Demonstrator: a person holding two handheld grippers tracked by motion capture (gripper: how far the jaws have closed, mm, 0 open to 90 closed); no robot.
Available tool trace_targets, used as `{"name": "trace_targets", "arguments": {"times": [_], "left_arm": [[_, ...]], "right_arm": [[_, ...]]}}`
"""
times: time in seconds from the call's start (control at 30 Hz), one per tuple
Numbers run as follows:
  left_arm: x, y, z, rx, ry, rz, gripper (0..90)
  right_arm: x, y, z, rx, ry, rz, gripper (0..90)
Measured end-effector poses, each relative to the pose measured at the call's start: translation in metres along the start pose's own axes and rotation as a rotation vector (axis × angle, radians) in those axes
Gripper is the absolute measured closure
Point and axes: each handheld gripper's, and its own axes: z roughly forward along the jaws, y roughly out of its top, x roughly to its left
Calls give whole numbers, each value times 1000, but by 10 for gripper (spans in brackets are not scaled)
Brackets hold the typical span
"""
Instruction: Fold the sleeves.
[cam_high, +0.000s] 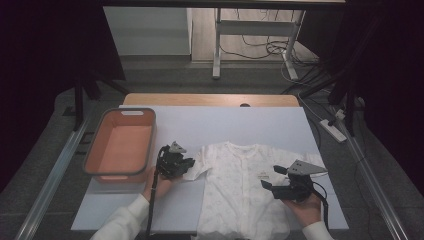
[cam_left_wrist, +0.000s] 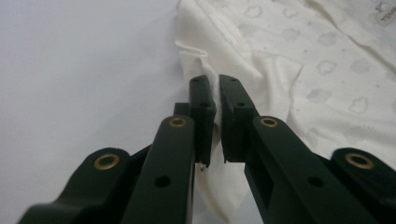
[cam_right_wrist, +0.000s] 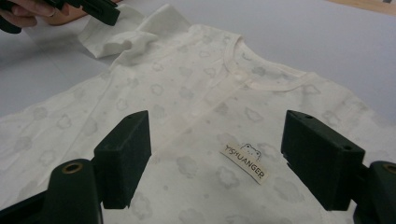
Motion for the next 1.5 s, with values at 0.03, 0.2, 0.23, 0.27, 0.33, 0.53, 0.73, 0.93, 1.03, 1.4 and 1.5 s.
{"name": "trace_targets", "arguments": {"times": [0.03,0.2,0.23,0.27,0.33,0.53,0.73,0.93,1.03,1.4,1.5], "left_arm": [[0,0,0,-3,-2,-3,834],[-3,3,-5,-24,-9,-8,834],[-3,5,-7,-34,-10,-11,833],[-4,6,-8,-42,-12,-11,834],[-4,9,-9,-51,-15,-8,834],[-4,12,-9,-62,-33,-14,834],[-6,13,-14,-80,-39,-10,833],[-6,14,-23,-107,-41,-19,833],[-6,16,-26,-120,-48,-23,834],[-10,21,-26,-134,-79,-12,833],[-11,23,-24,-135,-85,-12,833]], "right_arm": [[-1,0,0,2,-2,1,242],[0,-1,-3,-15,2,7,237],[0,-1,-3,-19,6,8,237],[0,-1,-3,-19,6,7,237],[-1,-2,-4,-15,6,3,237],[-3,-5,-5,-16,-1,4,237],[-3,-4,-4,-14,-6,1,237],[-2,-2,4,0,5,-12,237],[-3,-2,6,6,7,-18,237],[0,-4,3,10,-12,-23,237],[-1,-5,3,12,-16,-22,237]]}}
